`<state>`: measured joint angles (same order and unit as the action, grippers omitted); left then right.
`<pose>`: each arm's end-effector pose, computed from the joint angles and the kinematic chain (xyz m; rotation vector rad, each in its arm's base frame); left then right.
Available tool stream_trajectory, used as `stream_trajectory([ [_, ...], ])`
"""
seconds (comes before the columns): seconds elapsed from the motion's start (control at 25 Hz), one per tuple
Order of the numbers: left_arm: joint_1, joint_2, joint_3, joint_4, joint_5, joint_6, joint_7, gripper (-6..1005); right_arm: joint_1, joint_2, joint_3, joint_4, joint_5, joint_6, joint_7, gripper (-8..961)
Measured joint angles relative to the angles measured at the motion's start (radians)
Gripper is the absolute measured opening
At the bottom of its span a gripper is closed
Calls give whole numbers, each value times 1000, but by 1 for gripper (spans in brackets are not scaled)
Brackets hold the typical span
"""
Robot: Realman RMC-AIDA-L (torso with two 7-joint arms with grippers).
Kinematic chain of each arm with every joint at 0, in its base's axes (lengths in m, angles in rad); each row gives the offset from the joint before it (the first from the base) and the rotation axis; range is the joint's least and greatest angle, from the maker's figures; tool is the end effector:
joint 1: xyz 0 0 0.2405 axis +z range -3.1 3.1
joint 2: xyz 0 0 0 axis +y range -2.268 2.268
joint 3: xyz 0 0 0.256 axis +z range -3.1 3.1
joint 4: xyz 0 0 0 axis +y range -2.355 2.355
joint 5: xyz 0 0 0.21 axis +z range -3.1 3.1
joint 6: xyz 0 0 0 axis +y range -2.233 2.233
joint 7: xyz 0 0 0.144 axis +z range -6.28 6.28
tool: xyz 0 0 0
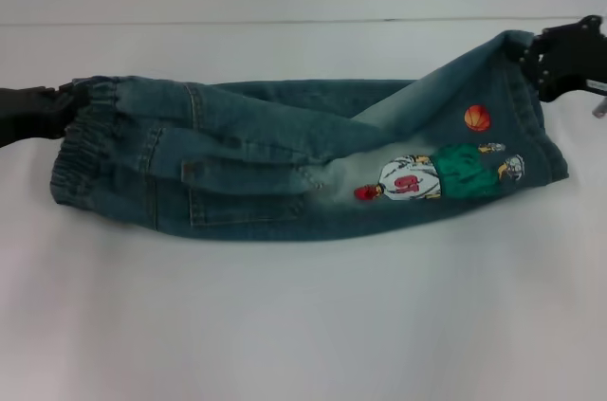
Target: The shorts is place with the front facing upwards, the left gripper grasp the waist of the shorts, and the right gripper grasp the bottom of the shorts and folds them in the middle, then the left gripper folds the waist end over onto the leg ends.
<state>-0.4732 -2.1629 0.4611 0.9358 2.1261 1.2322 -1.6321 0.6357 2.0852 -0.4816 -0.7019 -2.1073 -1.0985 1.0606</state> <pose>-0.3120 0.3584 0.0602 -2.1471 -0.9090 -0.5078 0.2878 0.4074 0.0444 -2.2969 0.2704 0.2552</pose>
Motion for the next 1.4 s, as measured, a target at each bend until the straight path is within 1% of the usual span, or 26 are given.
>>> stream_trajectory([
  [0.08,-10,0,9,-14,-3,-33,0,65,15,0,-16,31,0,65,0,40],
  [0.28,-22,0,10,-44,-12,-94,3,66,36,1,-17,84,7,178,-11,40],
  [0.48,-26,0,11,-75,-22,-144,8,66,37,1,-26,112,29,233,-42,40],
  [0.68,-25,1,23,-82,-24,-151,10,67,38,4,-71,141,37,290,-57,40],
  [0.8,-25,1,27,-82,-22,-152,10,67,40,5,-76,156,39,315,-73,40],
  [1.0,-20,0,85,-83,-26,-165,11,68,43,6,-77,177,63,332,-104,40],
  [1.16,-24,-1,121,-99,-28,-211,11,68,41,6,-79,194,101,333,-145,40],
  [1.4,-31,-1,173,-108,-19,-239,11,69,35,6,-116,199,105,331,-143,41],
])
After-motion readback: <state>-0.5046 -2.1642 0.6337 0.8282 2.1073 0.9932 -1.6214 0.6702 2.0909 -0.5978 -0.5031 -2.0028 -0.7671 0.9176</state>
